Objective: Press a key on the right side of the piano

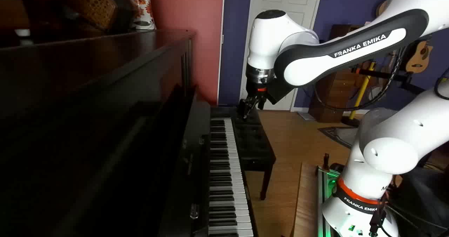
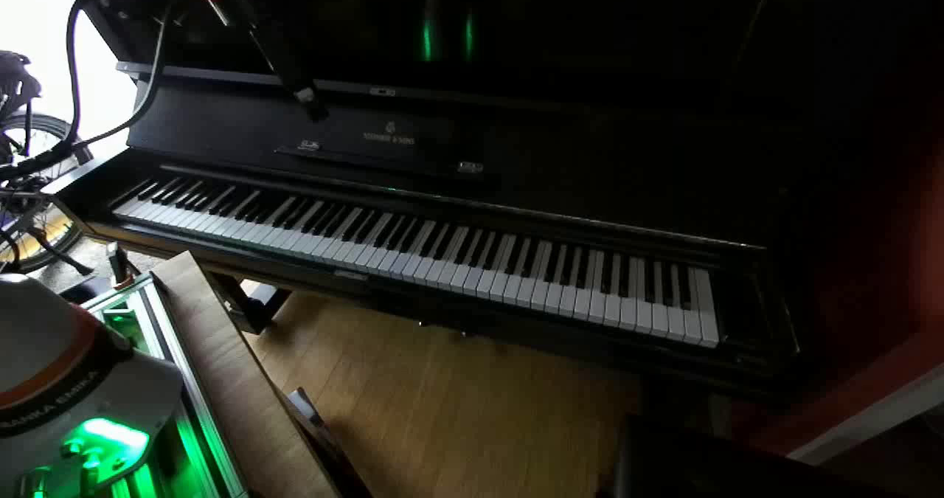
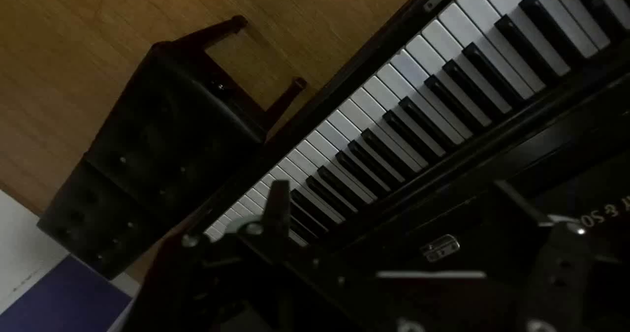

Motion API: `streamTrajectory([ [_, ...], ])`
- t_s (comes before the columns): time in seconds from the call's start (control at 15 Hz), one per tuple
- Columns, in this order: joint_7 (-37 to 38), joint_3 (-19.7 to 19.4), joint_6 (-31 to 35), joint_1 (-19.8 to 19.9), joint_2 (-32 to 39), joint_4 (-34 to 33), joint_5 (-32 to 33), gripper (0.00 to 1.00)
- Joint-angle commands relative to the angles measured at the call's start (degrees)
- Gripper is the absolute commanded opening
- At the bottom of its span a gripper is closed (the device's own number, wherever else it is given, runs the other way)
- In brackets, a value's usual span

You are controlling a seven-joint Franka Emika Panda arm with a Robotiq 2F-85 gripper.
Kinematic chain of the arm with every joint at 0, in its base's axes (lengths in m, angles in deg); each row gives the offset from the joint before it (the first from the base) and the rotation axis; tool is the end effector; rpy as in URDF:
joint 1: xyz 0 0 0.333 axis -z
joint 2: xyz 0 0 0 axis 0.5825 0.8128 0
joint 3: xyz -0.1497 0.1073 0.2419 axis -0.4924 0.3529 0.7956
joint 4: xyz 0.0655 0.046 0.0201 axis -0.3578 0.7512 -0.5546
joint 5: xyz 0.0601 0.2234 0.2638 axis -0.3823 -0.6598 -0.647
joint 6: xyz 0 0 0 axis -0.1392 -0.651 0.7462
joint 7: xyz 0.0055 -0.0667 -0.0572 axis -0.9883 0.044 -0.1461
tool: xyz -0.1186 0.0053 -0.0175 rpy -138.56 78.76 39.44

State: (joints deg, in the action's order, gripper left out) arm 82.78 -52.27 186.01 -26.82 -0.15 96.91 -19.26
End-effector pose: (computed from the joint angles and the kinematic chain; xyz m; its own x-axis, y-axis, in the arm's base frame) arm 0.3275 0.0183 0.4406 0.9400 -0.2646 0.2154 -0.3168 -0.9114 0.2627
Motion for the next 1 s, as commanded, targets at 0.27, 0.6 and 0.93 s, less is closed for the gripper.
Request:
streamTrajectory([
  [0.27,0.6,-1.0,-0.3,-1.1,0.2,-0.1,0.7,1.00],
  [0.6,2.5,-1.1,1.5,2.0,5.3,-1.7,2.9,1.00],
  [0.93,6.5,-5.0,6.2,8.1,18.0,-5.0,8.3,1.00],
])
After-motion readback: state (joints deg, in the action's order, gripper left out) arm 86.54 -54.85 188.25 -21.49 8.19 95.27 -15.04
